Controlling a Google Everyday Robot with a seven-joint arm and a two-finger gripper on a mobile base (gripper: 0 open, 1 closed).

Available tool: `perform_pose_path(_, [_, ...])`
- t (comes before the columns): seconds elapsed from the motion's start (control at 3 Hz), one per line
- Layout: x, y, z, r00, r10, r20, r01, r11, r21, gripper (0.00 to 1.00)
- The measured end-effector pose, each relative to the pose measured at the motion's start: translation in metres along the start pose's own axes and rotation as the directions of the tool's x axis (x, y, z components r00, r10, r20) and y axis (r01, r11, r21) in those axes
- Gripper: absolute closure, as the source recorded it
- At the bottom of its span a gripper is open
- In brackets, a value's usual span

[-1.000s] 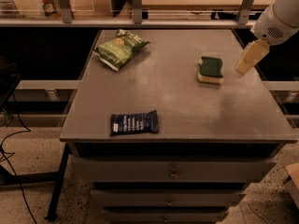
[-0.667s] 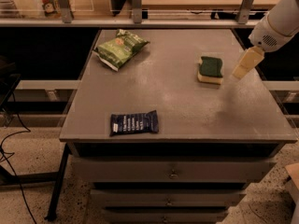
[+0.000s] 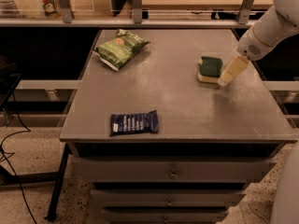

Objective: Pick sponge

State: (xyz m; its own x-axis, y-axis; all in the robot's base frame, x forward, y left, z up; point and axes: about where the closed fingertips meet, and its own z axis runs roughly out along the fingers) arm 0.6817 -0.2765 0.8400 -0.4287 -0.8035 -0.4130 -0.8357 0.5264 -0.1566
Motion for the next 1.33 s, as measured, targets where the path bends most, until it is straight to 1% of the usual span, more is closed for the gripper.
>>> perform_pose_path(0.33, [-0.006,0.007,0.013,1.000,-0.003,0.021,0.004,0.9992,-0.039,0.28])
perform_pose_path(0.67, [-0.011,0.013,0.020,0.999,-0.006,0.033,0.009,0.9974,-0.071,0.52])
perform_pose_path(1.0, [-0.015,0.017,0.022,0.999,-0.007,0.040,0.011,0.9957,-0.092,0.75])
perform_pose_path(1.33, [-0.022,0.019,0.015,0.997,-0.002,0.072,0.010,0.9945,-0.104,0.98])
